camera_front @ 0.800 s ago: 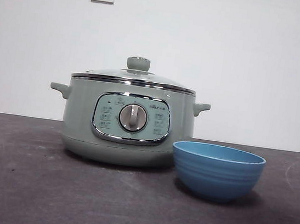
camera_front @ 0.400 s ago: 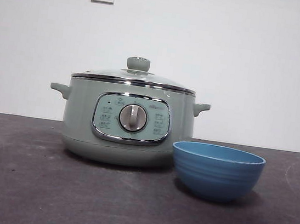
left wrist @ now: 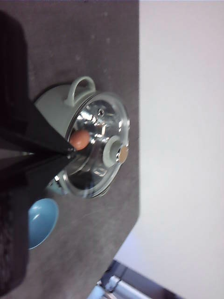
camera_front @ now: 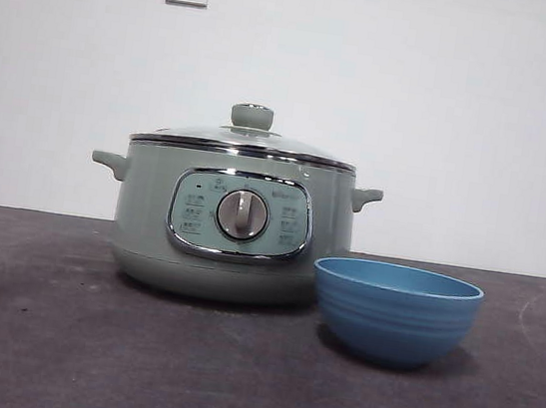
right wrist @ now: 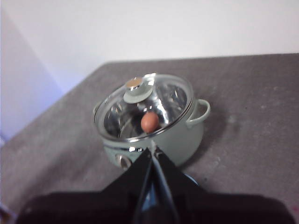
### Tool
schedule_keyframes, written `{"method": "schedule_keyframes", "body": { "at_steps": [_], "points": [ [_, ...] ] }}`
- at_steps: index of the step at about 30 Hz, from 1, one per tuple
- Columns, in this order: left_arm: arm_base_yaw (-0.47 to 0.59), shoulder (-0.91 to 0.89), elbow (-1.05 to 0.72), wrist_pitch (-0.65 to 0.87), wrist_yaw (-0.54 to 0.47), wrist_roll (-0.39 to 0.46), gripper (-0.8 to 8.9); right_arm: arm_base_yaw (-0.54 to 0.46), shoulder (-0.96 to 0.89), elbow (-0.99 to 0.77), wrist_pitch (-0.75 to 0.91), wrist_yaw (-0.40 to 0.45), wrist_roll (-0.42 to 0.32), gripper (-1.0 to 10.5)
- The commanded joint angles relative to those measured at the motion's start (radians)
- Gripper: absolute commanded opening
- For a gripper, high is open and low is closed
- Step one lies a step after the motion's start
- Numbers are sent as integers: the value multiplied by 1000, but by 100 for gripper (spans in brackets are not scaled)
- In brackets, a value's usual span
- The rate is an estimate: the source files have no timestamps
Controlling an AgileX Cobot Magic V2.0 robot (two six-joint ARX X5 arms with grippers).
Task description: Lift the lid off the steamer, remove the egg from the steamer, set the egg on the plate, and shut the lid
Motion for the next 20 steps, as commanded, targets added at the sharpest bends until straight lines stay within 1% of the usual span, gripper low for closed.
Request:
{"method": "schedule_keyframes", "body": {
  "at_steps": [1, 5, 7, 11, 12, 13, 14, 15, 16, 17, 18, 19, 20],
  "points": [
    [1, 54, 63, -81, 34, 100, -7, 16, 69, 108, -126, -3, -151, -11],
    [1, 131, 137, -197, 77, 172, -7, 58, 156, 223, -293, -3, -217, -11],
    [1, 159, 158, -225, 87, 176, -7, 82, 187, 254, -354, -3, -242, -11],
    [1, 190, 176, -227, 106, 175, 4, 117, 222, 261, -382, -1, -243, 11],
    [1, 194, 177, -227, 110, 174, 23, 119, 227, 261, -386, 0, -243, 14],
    [1, 196, 179, -227, 121, 174, 87, 120, 232, 261, -389, 0, -243, 58],
    [1, 199, 180, -227, 131, 172, 183, 121, 235, 261, -389, 0, -243, 146],
    [1, 201, 181, -225, 140, 171, 279, 122, 237, 261, -389, 0, -242, 241],
    [1, 203, 181, -224, 150, 171, 398, 123, 238, 261, -389, 0, -242, 354],
    [0, 203, 181, -223, 154, 171, 489, 123, 238, 261, -389, 0, -241, 460],
    [0, 203, 181, -222, 153, 171, 518, 123, 238, 261, -388, -1, -241, 535],
    [0, 204, 181, -221, 153, 171, 516, 123, 238, 261, -387, 0, -240, 580],
    [0, 206, 181, -217, 154, 171, 516, 123, 238, 261, -386, -1, -239, 582]
  ]
}}
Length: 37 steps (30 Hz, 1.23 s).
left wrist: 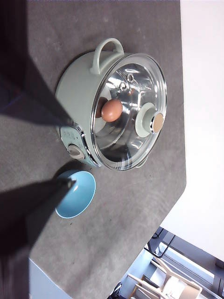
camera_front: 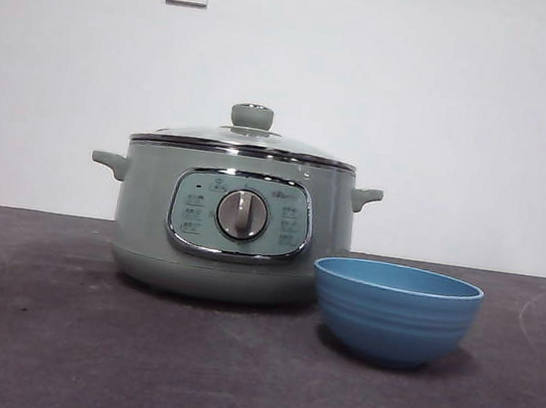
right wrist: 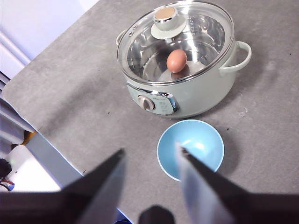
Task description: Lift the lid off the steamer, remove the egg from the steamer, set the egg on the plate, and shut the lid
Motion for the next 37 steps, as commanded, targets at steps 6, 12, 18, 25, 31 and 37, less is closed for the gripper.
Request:
{"method": "schedule_keyframes", "body": {
  "at_steps": [6, 12, 18, 25, 31, 37],
  "points": [
    [-27, 35, 6, 84, 5, 11, 513, 2, -2, 1, 6, -2, -2, 581],
    [-109, 142, 11, 236, -11, 8, 512, 2, -2, 1, 6, -1, -2, 574],
    [-222, 312, 68, 369, -105, 8, 512, 2, -2, 1, 6, -1, -3, 567],
    [-337, 578, 220, 498, -242, 12, 511, 2, -1, 0, 6, -1, -3, 567],
    [-406, 789, 343, 617, -350, 13, 511, 2, 0, 1, 6, 0, -3, 567],
    [-454, 970, 430, 640, -416, 56, 512, 2, 11, 1, 5, 0, -3, 567]
  ]
}}
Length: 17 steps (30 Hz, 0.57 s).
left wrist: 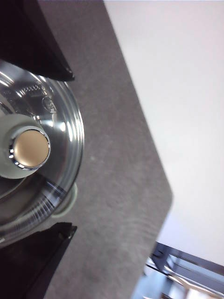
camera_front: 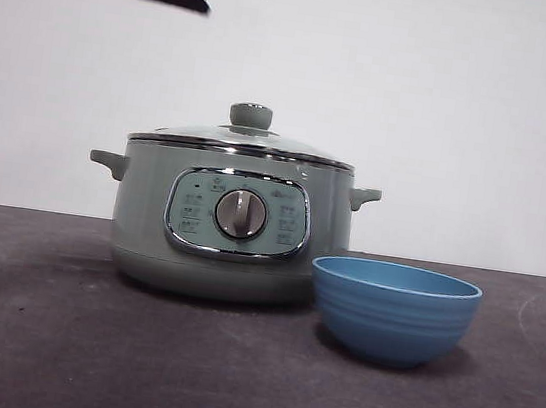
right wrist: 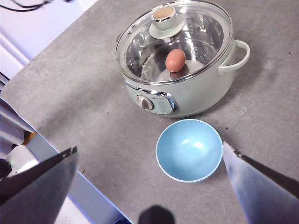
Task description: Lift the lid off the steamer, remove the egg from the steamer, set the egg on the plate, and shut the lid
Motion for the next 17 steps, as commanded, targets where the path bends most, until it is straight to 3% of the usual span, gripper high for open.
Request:
{"method": "schedule_keyframes", "body": {
  "at_steps": [1, 8, 17],
  "points": [
    [-20, 85, 25, 17, -32, 49, 511, 2, 5, 1, 5, 0, -3, 567],
    [-37, 201, 26, 105, -68, 48, 509, 2, 5, 0, 5, 0, -3, 567],
    [-64, 266, 26, 90, -95, 48, 502, 2, 13, 1, 5, 1, -3, 567]
  ]
}}
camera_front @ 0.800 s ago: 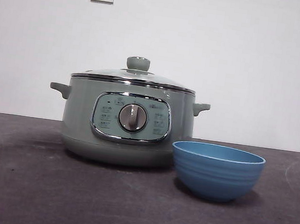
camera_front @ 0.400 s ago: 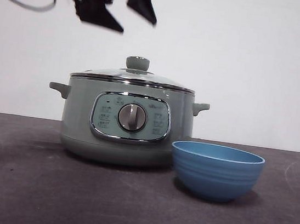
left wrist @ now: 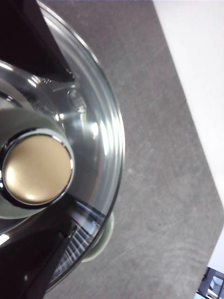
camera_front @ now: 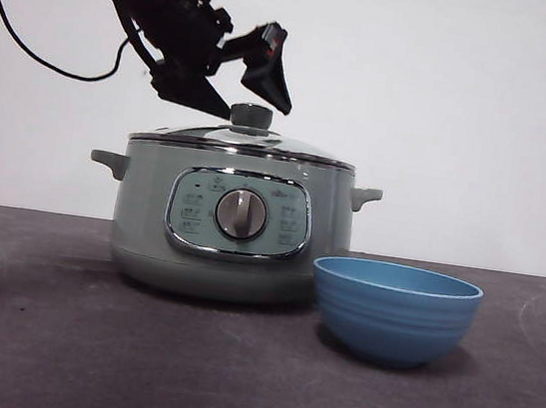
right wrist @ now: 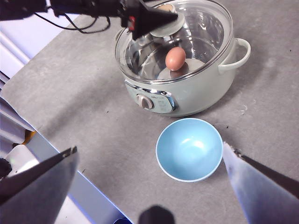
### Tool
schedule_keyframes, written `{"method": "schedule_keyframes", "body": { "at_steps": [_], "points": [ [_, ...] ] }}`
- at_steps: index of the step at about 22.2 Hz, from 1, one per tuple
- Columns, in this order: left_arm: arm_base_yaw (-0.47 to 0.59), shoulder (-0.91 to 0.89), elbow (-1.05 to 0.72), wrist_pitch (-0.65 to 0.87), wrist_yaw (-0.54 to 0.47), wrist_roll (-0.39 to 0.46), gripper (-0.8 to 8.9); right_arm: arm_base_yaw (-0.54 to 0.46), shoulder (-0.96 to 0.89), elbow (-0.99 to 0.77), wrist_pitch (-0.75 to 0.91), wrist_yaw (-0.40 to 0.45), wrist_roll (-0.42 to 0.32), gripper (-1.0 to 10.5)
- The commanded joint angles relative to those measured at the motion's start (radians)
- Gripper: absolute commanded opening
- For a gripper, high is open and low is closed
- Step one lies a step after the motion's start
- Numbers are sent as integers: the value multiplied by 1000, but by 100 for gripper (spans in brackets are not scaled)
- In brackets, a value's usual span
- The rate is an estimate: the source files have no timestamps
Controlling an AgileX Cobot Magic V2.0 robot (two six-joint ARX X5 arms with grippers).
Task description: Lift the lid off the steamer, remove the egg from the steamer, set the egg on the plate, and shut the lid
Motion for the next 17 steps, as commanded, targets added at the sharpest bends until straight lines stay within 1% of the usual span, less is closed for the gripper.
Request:
{"method": "schedule_keyframes", "body": {
  "at_steps": [1, 8, 9, 12, 14, 17],
  "points": [
    [-14, 14, 2, -6, -26, 12, 502, 2, 8, 1, 5, 0, -3, 567],
    [-21, 60, 2, -55, -43, 11, 497, 2, 16, 1, 5, 0, -3, 567],
    [-21, 61, 2, -60, -47, 11, 469, 2, 16, 1, 5, 0, -3, 567],
    [-21, 61, 2, -47, -43, 8, 227, 2, 16, 1, 5, 0, -3, 566],
    [-21, 61, 2, -50, -43, 7, -18, 2, 16, 1, 5, 1, -3, 566],
    [-21, 61, 2, -54, -40, 7, -8, 2, 16, 0, 6, 5, -4, 566]
  ]
}}
